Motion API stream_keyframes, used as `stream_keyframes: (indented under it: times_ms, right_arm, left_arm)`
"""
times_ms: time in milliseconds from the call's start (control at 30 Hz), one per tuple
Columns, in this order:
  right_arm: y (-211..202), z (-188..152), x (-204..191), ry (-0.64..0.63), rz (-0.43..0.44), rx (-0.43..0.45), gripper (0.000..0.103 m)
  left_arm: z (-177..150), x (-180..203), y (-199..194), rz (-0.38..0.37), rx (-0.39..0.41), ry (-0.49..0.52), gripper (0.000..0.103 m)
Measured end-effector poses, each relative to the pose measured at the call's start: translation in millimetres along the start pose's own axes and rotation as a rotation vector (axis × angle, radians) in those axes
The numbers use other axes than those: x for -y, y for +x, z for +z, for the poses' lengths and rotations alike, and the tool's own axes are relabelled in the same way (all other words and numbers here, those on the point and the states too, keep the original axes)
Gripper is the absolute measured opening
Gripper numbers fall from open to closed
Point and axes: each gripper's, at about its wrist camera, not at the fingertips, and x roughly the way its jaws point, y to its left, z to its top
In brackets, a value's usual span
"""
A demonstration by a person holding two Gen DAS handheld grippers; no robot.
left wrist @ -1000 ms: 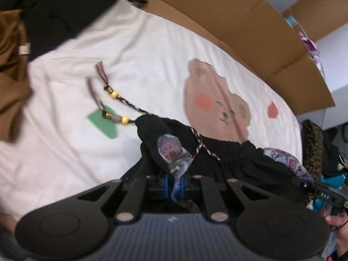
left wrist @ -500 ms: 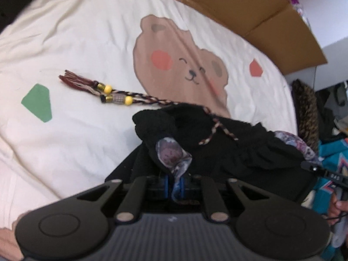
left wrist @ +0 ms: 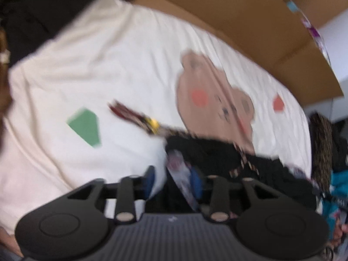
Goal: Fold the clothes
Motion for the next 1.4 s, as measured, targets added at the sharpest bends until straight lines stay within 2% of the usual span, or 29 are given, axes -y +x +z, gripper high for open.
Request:
stream_keyframes:
  times_ms: [67, 333, 467, 567, 667, 800, 933, 1000, 1033, 1067, 1100, 1233, 1400]
  right_arm:
    - [-1, 5, 0, 0.001, -0.007, 0.016, 0.047]
    - [-9, 15, 5, -0.008, -0.038, 0.075, 0.048]
    - [-6, 17, 0, -0.014, -0.024, 0.077, 0.047]
    - [-5, 18, -6, -0.035, -0.024, 0.088, 0.048]
    - [-3, 18, -9, -0.046, -0.016, 0.082, 0.047]
    - [-2, 16, -12, -0.056, -0.006, 0.078, 0.047]
    - [0, 15, -15, -0.067, 0.0, 0.073, 0.048]
    - [1, 14, -16, -0.073, 0.001, 0.071, 0.048]
    - [2, 13, -17, -0.075, 0.002, 0.069, 0.048]
    - [3, 13, -18, -0.077, 0.002, 0.067, 0.048]
    - [4, 13, -18, -0.079, 0.002, 0.066, 0.048]
    - [4, 12, -22, -0.098, -0.011, 0.072, 0.048]
    - [4, 11, -20, -0.088, -0.01, 0.075, 0.047]
  left_arm:
    - [9, -5, 0, 0.028, 0.036, -0.026, 0.052]
    - [35, -30, 26, 0.063, 0.052, -0.23, 0.05]
    - [44, -33, 40, 0.134, 0.045, -0.289, 0.047]
    - [53, -33, 48, 0.12, 0.032, -0.322, 0.047]
    - [57, -31, 56, 0.141, 0.024, -0.329, 0.047]
    - [52, -44, 72, 0.142, -0.004, -0.462, 0.046]
    - [46, -53, 73, 0.13, 0.04, -0.555, 0.046]
    - [45, -55, 73, 0.132, 0.054, -0.582, 0.041]
    - [44, -57, 73, 0.134, 0.061, -0.595, 0.028]
    - [45, -57, 74, 0.144, 0.059, -0.593, 0.008]
    - [45, -59, 74, 0.145, 0.055, -0.589, 0.001]
    - [45, -61, 71, 0.125, 0.054, -0.573, 0.001]
    - [51, -46, 54, 0.052, 0.085, -0.521, 0.001]
